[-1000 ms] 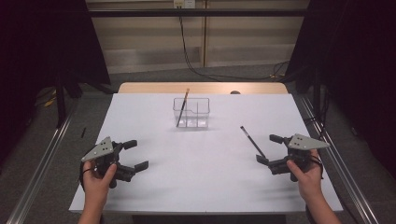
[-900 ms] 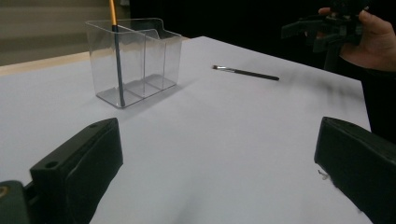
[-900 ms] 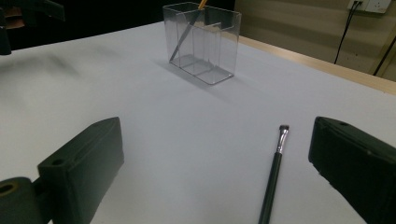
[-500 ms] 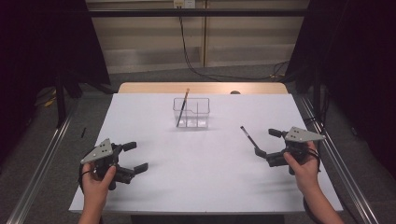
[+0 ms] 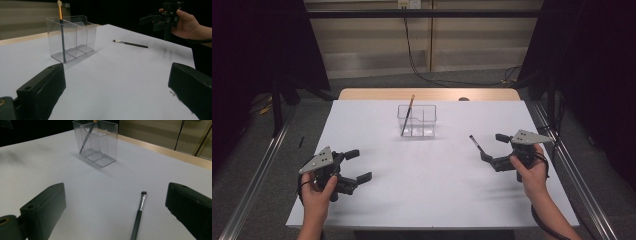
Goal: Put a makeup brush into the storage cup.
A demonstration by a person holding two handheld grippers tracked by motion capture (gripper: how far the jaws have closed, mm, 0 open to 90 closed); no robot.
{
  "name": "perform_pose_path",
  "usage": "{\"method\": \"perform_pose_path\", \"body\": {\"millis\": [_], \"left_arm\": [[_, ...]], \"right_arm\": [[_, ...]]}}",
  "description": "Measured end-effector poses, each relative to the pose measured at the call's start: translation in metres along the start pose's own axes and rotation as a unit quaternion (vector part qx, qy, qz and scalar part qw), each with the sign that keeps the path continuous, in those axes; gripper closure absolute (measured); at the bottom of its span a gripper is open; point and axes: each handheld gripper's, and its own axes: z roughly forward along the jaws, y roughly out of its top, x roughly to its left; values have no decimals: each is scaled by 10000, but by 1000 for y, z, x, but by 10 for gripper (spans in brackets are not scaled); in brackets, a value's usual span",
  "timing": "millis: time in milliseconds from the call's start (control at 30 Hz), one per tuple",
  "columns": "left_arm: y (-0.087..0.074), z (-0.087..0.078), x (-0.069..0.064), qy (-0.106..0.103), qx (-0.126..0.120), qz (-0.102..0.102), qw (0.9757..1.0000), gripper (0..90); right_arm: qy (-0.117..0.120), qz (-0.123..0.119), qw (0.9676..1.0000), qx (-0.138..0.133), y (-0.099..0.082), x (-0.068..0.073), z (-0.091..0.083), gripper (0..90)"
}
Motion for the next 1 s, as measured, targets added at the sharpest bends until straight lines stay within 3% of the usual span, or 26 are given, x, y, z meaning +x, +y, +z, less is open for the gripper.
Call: {"method": "perform_pose_path", "body": {"millis": [333, 433, 533, 633, 1000], "left_arm": [[2, 5, 1, -49, 2, 43, 10000, 12], [-2, 6, 1, -109, -76, -59, 9999, 12], [-1, 5, 2, -99, 109, 73, 9999, 14], [2, 6, 3, -85, -76, 0, 9999, 14], [2, 3, 2, -61, -68, 38, 10000, 13]], "right_arm": [[-83, 64, 9998, -160, 4, -3, 7, 27], [-91, 120, 9997, -208, 5, -4, 9, 27], [-108, 144, 9995, -257, 7, -6, 9, 27], [-117, 126, 9995, -269, 10, -8, 13, 27], [-166, 126, 9993, -318, 19, -9, 17, 27]]}}
